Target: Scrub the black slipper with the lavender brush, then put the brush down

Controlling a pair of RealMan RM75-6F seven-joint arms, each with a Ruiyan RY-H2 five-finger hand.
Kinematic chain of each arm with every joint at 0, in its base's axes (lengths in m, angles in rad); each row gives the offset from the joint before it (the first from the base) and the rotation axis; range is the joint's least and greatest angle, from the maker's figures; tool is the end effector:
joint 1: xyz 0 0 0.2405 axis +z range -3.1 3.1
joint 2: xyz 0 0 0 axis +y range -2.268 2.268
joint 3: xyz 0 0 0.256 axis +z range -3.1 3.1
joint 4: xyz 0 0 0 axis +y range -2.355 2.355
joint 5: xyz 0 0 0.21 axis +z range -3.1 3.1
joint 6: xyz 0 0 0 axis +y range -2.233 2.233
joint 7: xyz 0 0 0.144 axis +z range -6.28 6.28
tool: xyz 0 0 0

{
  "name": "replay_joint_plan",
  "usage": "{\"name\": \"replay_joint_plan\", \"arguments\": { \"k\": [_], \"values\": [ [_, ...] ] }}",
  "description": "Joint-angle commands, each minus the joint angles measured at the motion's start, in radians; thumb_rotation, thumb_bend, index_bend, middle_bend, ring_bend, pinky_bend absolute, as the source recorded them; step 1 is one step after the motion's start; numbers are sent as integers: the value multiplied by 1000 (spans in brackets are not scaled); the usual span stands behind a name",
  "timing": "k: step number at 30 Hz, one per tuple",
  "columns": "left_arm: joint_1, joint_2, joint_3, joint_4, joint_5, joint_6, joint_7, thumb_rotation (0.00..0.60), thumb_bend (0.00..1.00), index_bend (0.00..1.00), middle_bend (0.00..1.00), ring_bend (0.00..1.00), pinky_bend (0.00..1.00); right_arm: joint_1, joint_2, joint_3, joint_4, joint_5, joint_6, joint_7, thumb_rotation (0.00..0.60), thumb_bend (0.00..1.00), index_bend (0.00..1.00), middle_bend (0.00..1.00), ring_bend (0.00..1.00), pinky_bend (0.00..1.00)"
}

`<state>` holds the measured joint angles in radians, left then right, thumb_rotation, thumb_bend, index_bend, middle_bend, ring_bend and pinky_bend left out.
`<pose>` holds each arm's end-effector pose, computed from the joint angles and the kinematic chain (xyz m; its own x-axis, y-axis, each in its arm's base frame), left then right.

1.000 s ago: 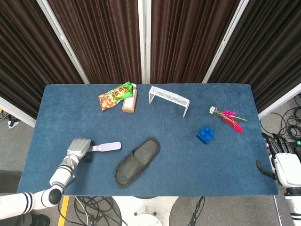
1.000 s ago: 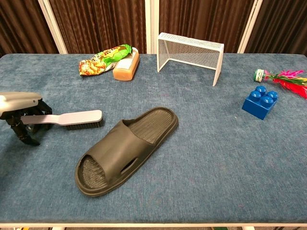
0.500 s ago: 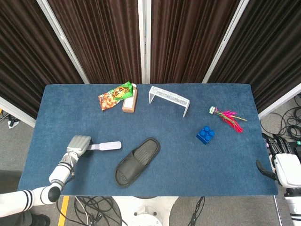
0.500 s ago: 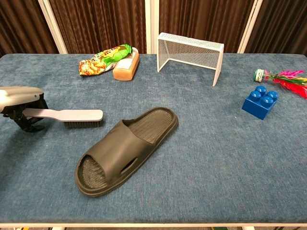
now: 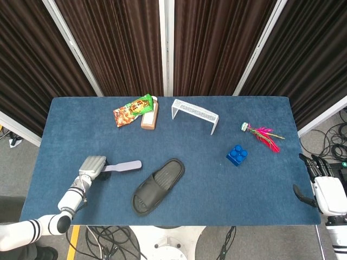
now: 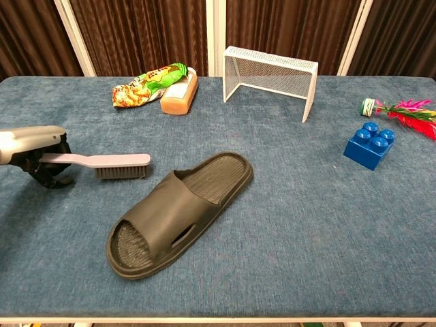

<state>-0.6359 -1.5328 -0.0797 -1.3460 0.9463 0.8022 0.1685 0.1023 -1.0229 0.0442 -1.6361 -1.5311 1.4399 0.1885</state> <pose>-0.2540 0.3202 -0.0259 0.2958 0.5178 0.8028 0.9503 -0.0737 -0.3026 -0.3090 -0.1851 0.1794 0.2904 -0.0488 0.9557 -0.9565 -0.0456 0.2883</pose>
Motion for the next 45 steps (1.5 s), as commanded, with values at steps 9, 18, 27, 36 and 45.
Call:
{"name": "replay_joint_plan", "arguments": {
  "k": [9,18,27,36,45],
  "values": [
    [88,-84,-56,188,383,144,-669,600,483,1000,1000,1000,1000,38,14,-12,-34,-25,-64,-15,600,290,64,155,0,0],
    [118,-111,28,339,629,389,-898,600,557,1000,1000,1000,1000,197,7,-16,-67,-102,-273,-17,600,333,98,202,4,14],
    [136,-90,136,391,799,550,-742,600,564,1000,1000,1000,1000,450,-108,31,-48,-114,-584,-117,600,293,99,187,4,15],
    [152,-80,200,400,865,607,-669,600,563,1000,1000,1000,1000,668,-277,86,48,-36,-825,-249,600,54,12,88,0,3],
    [155,-82,231,396,906,647,-615,600,563,1000,1000,1000,1000,827,-461,123,210,88,-968,-376,600,26,0,0,0,0]
  ]
}}
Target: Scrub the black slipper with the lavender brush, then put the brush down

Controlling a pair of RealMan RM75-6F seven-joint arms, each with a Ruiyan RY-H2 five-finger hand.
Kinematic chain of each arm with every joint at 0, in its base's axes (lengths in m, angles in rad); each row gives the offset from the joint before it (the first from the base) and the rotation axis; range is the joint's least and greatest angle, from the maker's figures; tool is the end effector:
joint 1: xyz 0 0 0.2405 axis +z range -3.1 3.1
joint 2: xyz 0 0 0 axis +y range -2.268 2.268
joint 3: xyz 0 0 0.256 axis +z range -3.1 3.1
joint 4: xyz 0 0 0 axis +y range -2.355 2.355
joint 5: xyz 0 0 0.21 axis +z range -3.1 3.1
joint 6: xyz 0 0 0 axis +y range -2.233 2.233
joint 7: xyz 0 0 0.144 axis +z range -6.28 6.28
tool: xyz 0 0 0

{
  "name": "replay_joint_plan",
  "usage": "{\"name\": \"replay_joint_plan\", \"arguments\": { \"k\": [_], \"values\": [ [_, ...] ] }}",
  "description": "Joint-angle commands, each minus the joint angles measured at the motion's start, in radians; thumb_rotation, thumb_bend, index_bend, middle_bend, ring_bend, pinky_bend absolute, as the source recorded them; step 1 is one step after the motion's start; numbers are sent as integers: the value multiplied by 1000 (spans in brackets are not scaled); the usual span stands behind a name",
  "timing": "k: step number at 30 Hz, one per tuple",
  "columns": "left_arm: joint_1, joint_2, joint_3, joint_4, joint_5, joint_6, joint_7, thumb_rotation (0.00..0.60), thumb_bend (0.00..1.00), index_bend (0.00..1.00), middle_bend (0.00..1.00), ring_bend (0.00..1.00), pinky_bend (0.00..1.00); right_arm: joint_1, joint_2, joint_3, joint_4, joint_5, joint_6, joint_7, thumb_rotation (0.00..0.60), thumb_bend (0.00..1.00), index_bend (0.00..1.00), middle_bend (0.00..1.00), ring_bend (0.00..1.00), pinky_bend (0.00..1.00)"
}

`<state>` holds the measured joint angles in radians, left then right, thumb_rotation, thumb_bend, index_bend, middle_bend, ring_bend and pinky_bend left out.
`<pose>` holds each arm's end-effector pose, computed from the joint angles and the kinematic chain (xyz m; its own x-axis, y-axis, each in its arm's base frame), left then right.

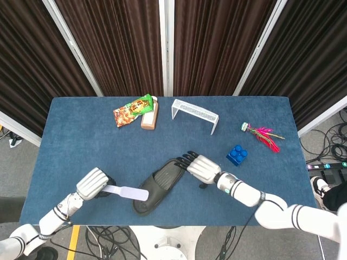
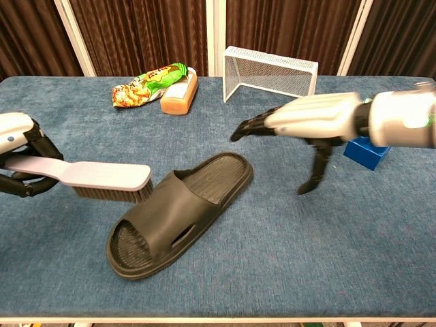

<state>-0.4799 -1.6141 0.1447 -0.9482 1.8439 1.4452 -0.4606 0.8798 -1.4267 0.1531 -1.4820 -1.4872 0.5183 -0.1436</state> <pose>-0.2593 0.2547 -0.0002 0.3056 0.2503 0.9187 0.7684 -0.6346 -0.0827 -0.1198 -0.3348 -0.0328 0.7326 -0.3459 0.5862 -0.5945 -0.7447 0.3034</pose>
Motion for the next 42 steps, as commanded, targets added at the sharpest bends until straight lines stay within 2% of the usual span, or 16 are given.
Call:
{"name": "replay_joint_plan", "arguments": {
  "k": [1,14,18,20,23,26,28,34,42],
  "values": [
    [-2,-1,8,-6,9,3,19,600,563,1000,1000,1000,1000,68,-80,16,80,63,-65,-56,600,26,0,0,0,0],
    [-22,-36,-5,-50,-1,-22,89,600,562,1000,1000,1000,1000,207,-243,14,267,226,-144,-113,600,109,0,15,0,0],
    [-25,-56,-9,-46,-12,-41,110,600,563,1000,1000,1000,1000,231,-278,5,302,263,-143,-125,600,149,3,86,0,0],
    [-26,-62,-10,-46,-19,-48,115,600,563,1000,1000,1000,1000,240,-293,-3,315,280,-140,-134,600,202,40,147,0,0],
    [-28,-64,-11,-46,-27,-60,118,600,562,1000,1000,1000,1000,243,-313,-13,326,295,-109,-150,600,292,186,246,50,40],
    [-27,-65,-13,-46,-38,-68,117,600,562,1000,1000,1000,1000,232,-324,-12,327,301,-53,-158,600,326,352,365,186,179],
    [-27,-65,-16,-47,-47,-72,114,600,562,1000,1000,1000,1000,225,-326,-7,329,314,-24,-162,600,327,407,389,231,246],
    [-33,-83,-38,-24,-78,-97,120,600,562,1000,1000,1000,1000,211,-330,5,332,415,34,-208,600,327,428,392,250,288],
    [-51,-160,-61,105,-108,-137,125,600,562,1000,1000,1000,1000,232,-346,3,328,549,55,-288,600,327,431,391,250,288]
  ]
}}
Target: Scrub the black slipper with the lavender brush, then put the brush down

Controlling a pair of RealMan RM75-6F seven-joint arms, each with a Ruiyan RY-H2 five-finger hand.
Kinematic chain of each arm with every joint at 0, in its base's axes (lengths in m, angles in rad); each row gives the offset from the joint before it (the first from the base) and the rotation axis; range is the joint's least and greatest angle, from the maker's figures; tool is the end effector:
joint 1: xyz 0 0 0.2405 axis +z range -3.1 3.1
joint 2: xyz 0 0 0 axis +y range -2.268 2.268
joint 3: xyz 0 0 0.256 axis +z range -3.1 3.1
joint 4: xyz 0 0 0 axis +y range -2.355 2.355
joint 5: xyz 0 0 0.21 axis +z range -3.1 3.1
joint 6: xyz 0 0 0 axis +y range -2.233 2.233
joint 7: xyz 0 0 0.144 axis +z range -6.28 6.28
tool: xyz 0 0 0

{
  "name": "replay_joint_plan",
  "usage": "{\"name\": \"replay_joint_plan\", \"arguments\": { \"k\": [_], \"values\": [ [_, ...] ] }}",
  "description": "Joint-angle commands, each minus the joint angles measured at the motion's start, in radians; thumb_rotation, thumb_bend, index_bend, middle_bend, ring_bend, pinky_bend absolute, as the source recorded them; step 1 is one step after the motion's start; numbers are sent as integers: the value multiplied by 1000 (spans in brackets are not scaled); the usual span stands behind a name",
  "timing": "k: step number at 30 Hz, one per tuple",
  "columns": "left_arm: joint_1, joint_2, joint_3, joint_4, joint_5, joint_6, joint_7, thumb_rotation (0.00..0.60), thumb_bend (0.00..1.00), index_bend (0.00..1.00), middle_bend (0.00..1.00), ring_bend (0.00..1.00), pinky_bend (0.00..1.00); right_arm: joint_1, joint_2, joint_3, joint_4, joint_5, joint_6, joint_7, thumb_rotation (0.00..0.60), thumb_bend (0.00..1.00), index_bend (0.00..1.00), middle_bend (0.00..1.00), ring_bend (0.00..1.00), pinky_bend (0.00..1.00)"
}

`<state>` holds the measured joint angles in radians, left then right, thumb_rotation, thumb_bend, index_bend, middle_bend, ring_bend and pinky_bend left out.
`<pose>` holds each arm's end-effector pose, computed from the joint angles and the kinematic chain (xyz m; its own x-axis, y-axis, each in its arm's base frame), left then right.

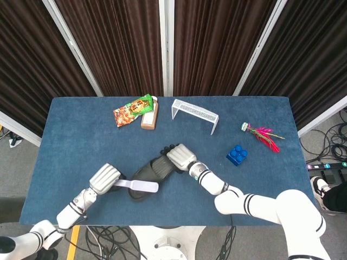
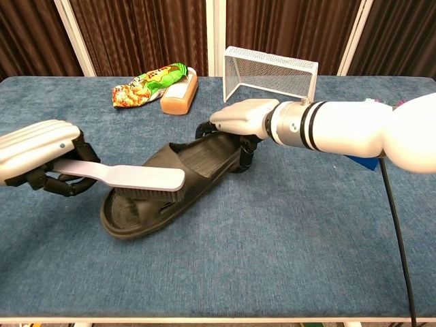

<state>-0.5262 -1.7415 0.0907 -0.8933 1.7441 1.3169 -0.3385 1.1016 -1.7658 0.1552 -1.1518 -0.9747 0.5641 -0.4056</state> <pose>-0.2423 0.2772 -0.0413 0.3571 0.2206 0.9076 0.7912 -0.5880 -0.1684 -0.0716 -0.3780 -0.1099 0.6834 -0.3714 0.6285 -0.6839 -0.6271 0.3730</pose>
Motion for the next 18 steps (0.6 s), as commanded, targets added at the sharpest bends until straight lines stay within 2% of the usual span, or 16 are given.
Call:
{"name": "replay_joint_plan", "arguments": {
  "k": [1,9,13,18],
  "values": [
    [-5,-45,-7,71,-9,-9,3,600,563,1000,1000,1000,1000,14,-7,1,-2,46,10,-32,600,327,434,391,250,289],
    [-9,-138,-32,230,-43,-15,-43,600,563,1000,1000,1000,1000,36,-11,-23,-7,100,16,-75,600,327,450,391,250,272],
    [-11,-174,-69,281,-89,-27,-79,600,563,1000,1000,1000,1000,39,-12,-35,-6,114,18,-83,600,327,456,391,250,270],
    [-29,-188,-118,294,-159,-108,-79,600,563,1000,1000,1000,1000,42,-13,-39,-5,125,22,-80,600,327,457,391,250,270]
  ]
}}
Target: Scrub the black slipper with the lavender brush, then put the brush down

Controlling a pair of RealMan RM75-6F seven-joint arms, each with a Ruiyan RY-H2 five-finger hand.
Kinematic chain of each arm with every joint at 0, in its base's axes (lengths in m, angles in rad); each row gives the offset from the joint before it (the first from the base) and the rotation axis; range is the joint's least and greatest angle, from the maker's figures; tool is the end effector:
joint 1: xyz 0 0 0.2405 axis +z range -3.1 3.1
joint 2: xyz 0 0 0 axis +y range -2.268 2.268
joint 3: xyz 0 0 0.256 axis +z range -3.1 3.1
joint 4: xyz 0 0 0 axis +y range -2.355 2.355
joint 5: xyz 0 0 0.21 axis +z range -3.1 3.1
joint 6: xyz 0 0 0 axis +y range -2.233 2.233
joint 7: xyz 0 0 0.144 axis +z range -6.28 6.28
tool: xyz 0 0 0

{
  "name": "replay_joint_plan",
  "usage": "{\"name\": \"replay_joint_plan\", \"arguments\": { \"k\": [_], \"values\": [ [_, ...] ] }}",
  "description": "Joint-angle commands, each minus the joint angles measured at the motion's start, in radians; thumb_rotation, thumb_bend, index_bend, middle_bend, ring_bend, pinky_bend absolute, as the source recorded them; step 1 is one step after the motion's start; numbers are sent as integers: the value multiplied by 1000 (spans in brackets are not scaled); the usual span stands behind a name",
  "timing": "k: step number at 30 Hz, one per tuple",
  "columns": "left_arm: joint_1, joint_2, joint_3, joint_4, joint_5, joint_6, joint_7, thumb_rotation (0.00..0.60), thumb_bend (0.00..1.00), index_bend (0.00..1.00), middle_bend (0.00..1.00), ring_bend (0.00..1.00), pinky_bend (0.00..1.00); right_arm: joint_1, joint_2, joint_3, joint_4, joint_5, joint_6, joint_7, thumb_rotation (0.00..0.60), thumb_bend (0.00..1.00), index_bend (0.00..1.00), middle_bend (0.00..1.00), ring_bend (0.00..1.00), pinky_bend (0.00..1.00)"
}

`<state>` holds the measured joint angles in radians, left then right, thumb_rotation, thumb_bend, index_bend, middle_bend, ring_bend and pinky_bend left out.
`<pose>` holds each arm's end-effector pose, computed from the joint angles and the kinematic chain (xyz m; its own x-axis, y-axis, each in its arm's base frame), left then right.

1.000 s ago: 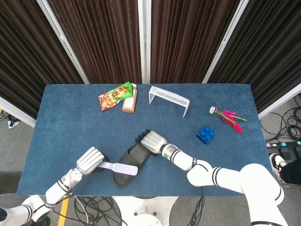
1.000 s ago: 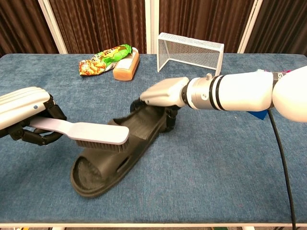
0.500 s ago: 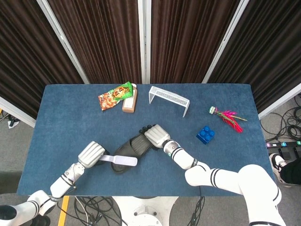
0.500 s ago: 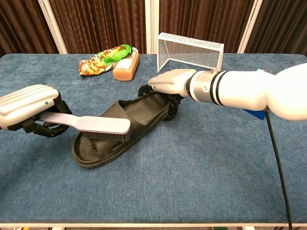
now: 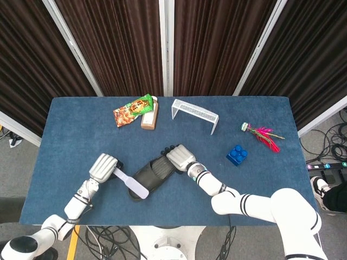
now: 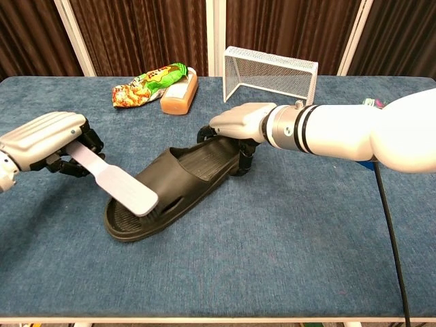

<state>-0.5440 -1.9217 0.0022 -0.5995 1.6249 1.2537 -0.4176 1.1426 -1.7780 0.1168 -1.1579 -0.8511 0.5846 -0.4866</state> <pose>-0.2567 0.3146 -0.0595 0.3206 0.1664 0.9325 0.8711 -0.4385 -0.2212 -0.0703 -0.3758 -0.1159 0.7048 -0.3786 0.6000 -0.6753 -0.6172 0.4038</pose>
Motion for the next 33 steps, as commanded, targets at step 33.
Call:
{"name": "replay_joint_plan", "arguments": {
  "k": [33],
  "values": [
    [-25,-21,-149,-270,-241,-154,411,600,563,1000,1000,1000,1000,36,-13,-17,25,31,-21,27,600,327,460,392,250,265]
  ]
}}
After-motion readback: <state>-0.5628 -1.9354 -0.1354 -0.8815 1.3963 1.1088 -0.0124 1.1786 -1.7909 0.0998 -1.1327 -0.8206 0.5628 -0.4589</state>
